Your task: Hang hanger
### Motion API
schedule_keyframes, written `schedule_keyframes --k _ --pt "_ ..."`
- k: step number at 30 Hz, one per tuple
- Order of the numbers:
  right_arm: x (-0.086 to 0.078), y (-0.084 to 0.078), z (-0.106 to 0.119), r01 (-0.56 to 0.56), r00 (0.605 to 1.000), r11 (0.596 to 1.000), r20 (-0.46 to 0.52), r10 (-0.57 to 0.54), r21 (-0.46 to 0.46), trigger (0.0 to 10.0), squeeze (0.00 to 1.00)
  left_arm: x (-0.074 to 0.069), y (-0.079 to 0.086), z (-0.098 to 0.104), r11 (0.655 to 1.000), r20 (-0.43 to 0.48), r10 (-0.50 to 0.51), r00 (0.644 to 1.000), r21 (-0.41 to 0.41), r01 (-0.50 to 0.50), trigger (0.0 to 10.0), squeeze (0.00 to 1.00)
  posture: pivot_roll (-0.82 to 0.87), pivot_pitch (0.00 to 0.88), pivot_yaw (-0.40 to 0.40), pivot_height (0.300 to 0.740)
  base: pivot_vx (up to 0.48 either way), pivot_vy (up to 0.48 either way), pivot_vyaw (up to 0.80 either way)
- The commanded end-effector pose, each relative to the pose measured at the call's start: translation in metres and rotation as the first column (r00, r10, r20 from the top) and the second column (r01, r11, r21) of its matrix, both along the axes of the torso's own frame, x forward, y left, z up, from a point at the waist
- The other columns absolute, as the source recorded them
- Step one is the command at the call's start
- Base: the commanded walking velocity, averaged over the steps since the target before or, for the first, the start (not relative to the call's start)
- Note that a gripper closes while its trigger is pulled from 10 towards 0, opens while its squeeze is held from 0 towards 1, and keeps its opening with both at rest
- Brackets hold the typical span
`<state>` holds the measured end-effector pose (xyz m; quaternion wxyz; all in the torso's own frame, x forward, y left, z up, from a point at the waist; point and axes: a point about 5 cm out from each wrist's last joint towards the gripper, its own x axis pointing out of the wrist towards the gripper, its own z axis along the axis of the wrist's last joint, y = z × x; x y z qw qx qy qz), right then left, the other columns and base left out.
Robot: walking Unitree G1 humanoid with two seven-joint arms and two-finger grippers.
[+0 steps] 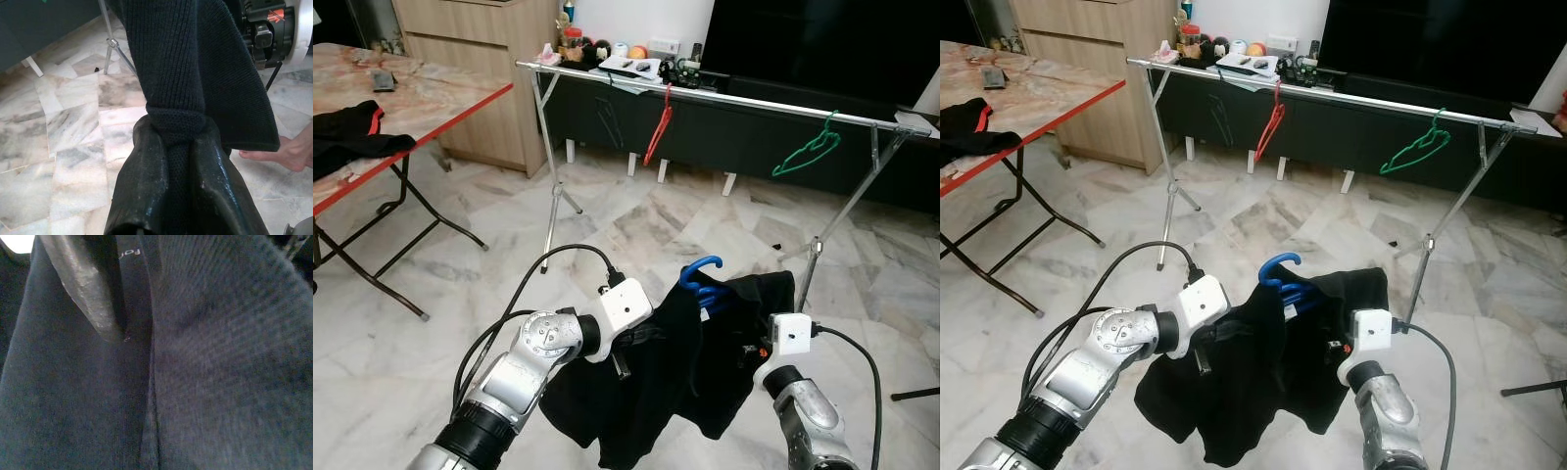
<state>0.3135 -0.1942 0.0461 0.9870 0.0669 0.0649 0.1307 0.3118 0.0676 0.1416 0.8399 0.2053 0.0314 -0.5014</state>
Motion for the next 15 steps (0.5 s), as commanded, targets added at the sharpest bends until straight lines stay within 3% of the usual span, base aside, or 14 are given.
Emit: schedule_keyframes --k 1,15 --pt "0.0015 -0.0014 0.0014 0.006 1.000 1.000 0.001 -0.006 -0.008 0.0 0.00 -0.0018 -0.0046 0.0126 0.999 0.044 -0.019 0.999 -0.035 0.020 10.0 0.00 0.09 0.052 -0.093 0.740 0.000 0.000 0.00" --pt "0.0042 -0.0005 0.0031 0.016 1.000 1.000 0.000 -0.016 -0.004 0.0 0.00 -0.0015 -0.0048 0.0131 0.999 0.045 -0.015 0.999 -0.035 0.017 10.0 0.00 0.09 0.052 -0.093 0.740 0.000 0.000 0.00"
